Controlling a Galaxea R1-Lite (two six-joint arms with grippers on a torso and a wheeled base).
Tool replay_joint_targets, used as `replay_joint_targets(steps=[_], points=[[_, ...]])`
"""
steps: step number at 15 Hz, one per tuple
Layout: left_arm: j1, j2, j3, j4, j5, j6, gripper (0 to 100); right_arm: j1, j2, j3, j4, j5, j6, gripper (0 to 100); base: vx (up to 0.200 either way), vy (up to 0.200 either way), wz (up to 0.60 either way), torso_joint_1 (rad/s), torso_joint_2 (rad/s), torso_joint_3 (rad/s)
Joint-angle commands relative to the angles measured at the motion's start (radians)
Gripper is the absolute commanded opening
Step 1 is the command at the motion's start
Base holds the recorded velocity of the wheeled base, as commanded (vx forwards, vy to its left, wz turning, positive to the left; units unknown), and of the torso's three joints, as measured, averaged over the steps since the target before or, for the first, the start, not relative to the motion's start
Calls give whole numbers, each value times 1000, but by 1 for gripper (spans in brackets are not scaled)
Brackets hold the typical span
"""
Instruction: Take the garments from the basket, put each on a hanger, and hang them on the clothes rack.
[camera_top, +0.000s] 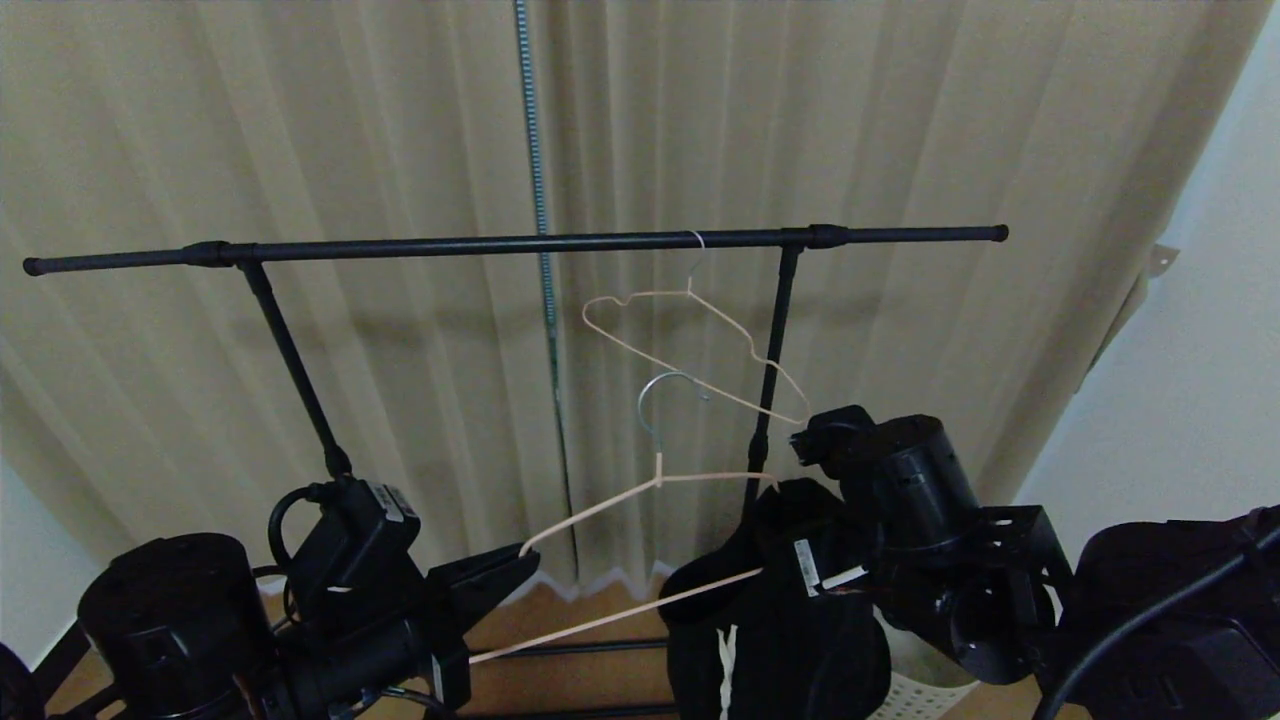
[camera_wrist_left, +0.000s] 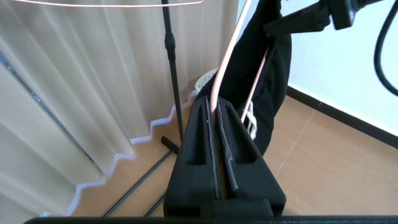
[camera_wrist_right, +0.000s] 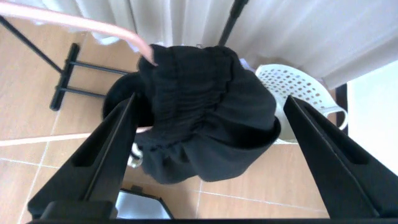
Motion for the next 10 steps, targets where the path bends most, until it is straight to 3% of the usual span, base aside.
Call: replay_joint_targets(steps=[1,7,8,10], points=[[0,-1,0,-1,0,0,0,-1,10,-2,-1,-2,0,100,0,0,0,0,0,0],[0,-1,0,-1,0,0,0,2,37,-10,-1,-19,15,100,0,0,0,0,0,0],[0,-1,0,-1,0,0,0,2,37,-10,-1,-21,15,0,0,0,0,0,0,0],[0,-1,0,-1,0,0,0,8,36,-10,-1,-21,17,0,0,0,0,0,0,0]])
